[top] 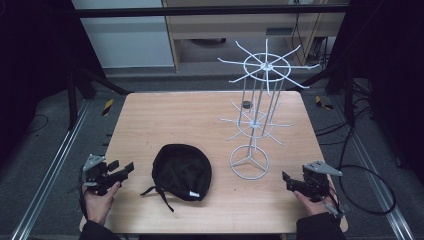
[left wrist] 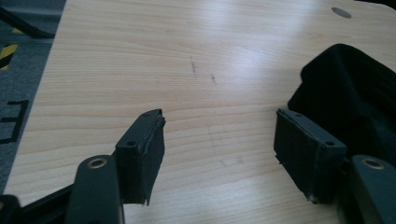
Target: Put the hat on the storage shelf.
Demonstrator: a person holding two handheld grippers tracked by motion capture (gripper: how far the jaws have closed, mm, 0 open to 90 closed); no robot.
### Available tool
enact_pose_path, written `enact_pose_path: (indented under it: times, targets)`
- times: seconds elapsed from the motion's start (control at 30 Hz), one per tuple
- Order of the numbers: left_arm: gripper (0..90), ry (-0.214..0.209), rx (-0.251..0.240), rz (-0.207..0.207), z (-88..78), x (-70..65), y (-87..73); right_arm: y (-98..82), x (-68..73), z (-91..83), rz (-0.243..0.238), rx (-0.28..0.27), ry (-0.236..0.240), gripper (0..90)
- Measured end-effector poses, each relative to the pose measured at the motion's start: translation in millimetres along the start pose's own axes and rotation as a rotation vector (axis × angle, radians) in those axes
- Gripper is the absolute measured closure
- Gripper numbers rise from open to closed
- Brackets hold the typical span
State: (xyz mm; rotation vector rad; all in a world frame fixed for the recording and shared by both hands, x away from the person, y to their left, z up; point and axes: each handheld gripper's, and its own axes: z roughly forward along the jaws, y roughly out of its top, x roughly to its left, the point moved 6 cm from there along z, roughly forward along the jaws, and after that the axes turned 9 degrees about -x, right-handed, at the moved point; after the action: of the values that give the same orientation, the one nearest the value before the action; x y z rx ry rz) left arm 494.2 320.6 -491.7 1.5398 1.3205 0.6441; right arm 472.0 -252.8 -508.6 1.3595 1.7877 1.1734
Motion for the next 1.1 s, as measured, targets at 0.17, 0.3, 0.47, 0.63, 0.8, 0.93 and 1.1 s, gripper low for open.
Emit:
enact_pose_path:
  times: [0.17, 0.3, 0.47, 0.63, 0.8, 0.93, 1.1]
  targets:
    - [39.4, -0.02, -0.019, -0.001, -5.4, -8.8, 2.1, 2.7, 24.1, 0.5, -0.027, 0.009, 0.061, 28.1]
    - [42.5, -0.028, -0.048, 0.012, -12.1, -18.5, 5.2, 4.5, 46.6, 2.2, -0.028, 0.022, 0.125, 31.5]
    - [45.0, -0.033, -0.056, 0.032, -12.8, -27.2, 6.2, 8.3, 69.2, 3.7, -0.041, 0.009, 0.174, 33.3]
    - [43.9, -0.05, -0.063, 0.038, -12.3, -34.6, 6.3, 10.6, 88.6, 4.9, -0.064, 0.006, 0.221, 35.7]
    - [44.3, -0.081, -0.054, 0.058, -8.6, -48.4, 5.7, 16.3, 119.9, 7.0, -0.074, -0.008, 0.293, 40.3]
    - [44.0, -0.099, -0.042, 0.077, -4.2, -58.6, 4.8, 21.3, 140.2, 12.4, -0.095, -0.013, 0.324, 43.1]
    - [43.2, -0.102, -0.018, 0.088, 2.4, -65.6, 2.4, 23.6, 160.3, 19.4, -0.115, -0.005, 0.346, 45.8]
